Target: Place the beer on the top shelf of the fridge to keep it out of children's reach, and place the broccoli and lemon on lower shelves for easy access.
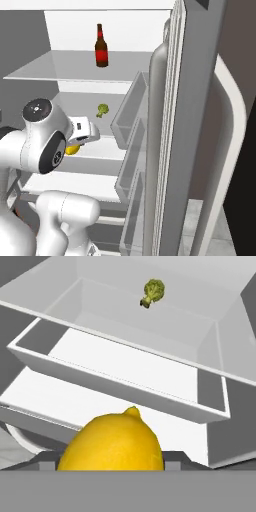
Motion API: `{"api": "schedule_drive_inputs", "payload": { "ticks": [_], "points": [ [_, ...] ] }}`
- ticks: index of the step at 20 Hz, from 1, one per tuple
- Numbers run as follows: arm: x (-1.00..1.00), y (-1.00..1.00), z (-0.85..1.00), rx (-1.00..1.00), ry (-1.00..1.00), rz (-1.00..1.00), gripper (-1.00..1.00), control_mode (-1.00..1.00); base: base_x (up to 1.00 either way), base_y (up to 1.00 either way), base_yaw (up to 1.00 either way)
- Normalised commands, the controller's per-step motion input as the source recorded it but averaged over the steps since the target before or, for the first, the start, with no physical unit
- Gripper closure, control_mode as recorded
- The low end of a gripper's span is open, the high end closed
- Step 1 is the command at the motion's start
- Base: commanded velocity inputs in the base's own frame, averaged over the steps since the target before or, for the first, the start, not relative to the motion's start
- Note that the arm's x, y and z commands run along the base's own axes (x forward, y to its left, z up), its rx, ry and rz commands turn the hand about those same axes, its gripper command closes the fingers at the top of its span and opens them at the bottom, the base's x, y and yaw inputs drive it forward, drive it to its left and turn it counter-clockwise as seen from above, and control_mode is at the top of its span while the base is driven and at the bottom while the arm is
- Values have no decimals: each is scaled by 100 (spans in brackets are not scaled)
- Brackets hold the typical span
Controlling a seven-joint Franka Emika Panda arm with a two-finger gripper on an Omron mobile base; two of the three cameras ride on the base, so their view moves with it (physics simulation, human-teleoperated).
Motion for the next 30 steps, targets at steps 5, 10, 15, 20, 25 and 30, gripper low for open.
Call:
{"api": "schedule_drive_inputs", "payload": {
  "ticks": [5,10,15,20,25,30],
  "points": [
    [71,0,-21,0,-4,0,100,-100,0,0,0],
    [66,0,-18,0,-3,0,100,-100,0,0,0],
    [61,0,-11,0,-3,0,100,-100,0,0,0],
    [71,0,-6,1,-1,0,100,-100,0,0,0],
    [70,0,-8,1,-1,0,100,-100,0,0,0],
    [63,0,-21,1,-3,0,100,-100,0,0,0]
  ]
}}
